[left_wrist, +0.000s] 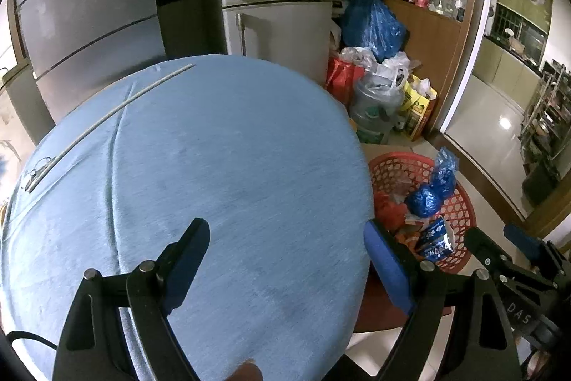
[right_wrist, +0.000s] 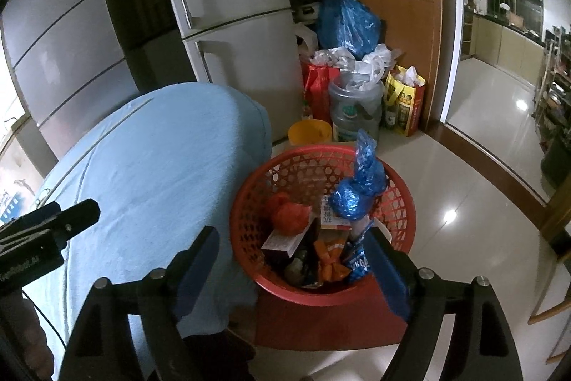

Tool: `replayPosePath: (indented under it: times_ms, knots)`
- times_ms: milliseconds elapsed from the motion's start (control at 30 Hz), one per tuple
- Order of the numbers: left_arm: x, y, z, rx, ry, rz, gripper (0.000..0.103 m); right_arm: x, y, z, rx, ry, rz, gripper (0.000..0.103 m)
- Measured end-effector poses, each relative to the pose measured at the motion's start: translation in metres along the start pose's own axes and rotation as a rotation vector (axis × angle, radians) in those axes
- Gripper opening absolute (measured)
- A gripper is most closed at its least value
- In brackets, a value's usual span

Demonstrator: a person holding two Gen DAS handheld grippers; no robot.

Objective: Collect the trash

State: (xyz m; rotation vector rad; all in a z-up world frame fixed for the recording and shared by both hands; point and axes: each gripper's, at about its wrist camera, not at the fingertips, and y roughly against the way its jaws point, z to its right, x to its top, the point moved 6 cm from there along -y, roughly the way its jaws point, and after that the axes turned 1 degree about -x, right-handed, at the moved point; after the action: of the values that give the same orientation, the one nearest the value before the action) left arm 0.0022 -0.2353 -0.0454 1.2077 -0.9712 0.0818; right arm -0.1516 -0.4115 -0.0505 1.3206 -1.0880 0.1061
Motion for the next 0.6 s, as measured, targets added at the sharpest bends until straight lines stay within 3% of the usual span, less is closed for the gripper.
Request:
replayPosePath:
  times_ms: [600]
  knots:
    - [-0.0024, 0.0032, 0.0063, 0.0, -0.019, 0.013, 0.088, -0.0025, 0.0019, 0.0043, -0.014, -0.013, -0.002, 0.086]
